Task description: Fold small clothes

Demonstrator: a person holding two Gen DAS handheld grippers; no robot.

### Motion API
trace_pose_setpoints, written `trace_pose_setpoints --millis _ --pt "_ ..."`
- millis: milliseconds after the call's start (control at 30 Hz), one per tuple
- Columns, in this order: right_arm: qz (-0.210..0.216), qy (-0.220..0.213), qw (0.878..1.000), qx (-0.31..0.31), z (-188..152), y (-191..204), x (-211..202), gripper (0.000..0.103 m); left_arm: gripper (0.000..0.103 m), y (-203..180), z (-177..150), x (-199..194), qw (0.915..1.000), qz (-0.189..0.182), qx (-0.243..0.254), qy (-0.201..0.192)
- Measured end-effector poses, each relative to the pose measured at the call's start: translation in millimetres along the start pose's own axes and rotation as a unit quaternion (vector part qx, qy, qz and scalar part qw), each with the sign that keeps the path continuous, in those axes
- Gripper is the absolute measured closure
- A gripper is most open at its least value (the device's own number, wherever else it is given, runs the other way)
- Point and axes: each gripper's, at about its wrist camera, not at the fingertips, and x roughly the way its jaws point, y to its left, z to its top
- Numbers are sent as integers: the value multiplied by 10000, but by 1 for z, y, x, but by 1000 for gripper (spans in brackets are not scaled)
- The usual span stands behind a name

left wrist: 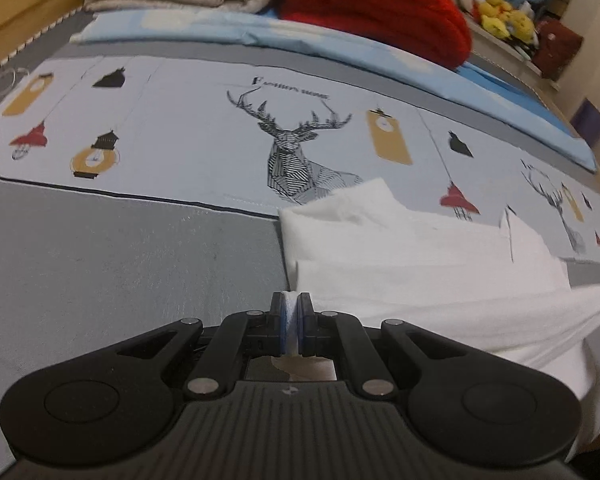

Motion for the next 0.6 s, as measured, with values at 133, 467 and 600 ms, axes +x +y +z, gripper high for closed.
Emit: trace_pose_setpoints --millis 133,467,600 --pt "-26 123 9999 26 6 1 20 98 96 22 10 10 9989 -143 -429 97" --pt "-384 85 9988 302 -1 -19 9 88 78 37 -15 -8 9981 -56 -502 343" --pt "-381 334 9985 193 -13 -15 5 87 74 31 -29 -13 9982 -122 -460 376"
